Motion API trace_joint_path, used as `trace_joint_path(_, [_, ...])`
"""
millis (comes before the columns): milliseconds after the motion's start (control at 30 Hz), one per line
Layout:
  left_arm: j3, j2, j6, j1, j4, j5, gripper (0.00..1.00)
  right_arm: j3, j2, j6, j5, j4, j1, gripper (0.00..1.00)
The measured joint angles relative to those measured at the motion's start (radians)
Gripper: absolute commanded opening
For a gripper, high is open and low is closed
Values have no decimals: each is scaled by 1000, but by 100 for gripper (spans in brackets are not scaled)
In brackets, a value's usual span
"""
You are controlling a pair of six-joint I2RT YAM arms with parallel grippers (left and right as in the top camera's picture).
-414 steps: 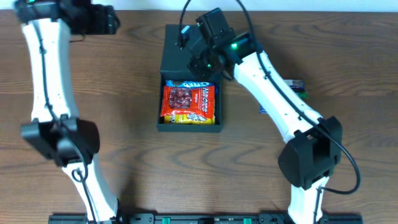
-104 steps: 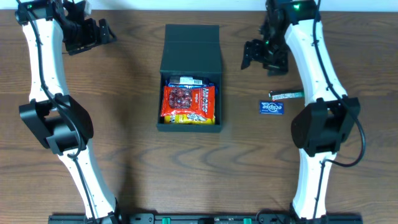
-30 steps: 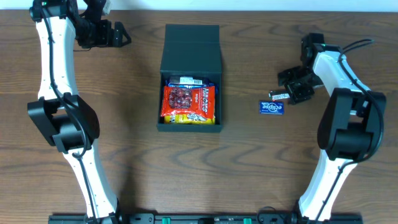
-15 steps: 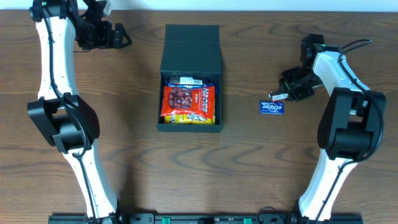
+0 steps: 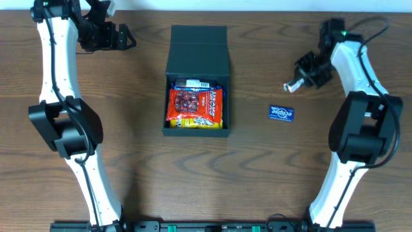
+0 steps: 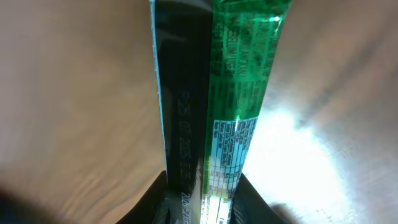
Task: Pack container
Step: 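Carry the green bar left and lower it upright into the box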
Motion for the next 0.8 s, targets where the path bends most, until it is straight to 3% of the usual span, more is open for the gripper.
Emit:
trace_joint_path(267, [0,0,0,0,0,3,96,246,0,-293,-105,-92,164,25])
trace_joint_path(567, [0,0,-17,2,2,-54,95,285,0,-455,-149,-131,472,27])
trace_joint_path(700, [0,0,-65,13,7,-77,96,285,0,-442,-152,-138,538,23])
trace_joint_path(800, [0,0,-96,22,7,-84,96,285,0,-341,-150,-136,567,21])
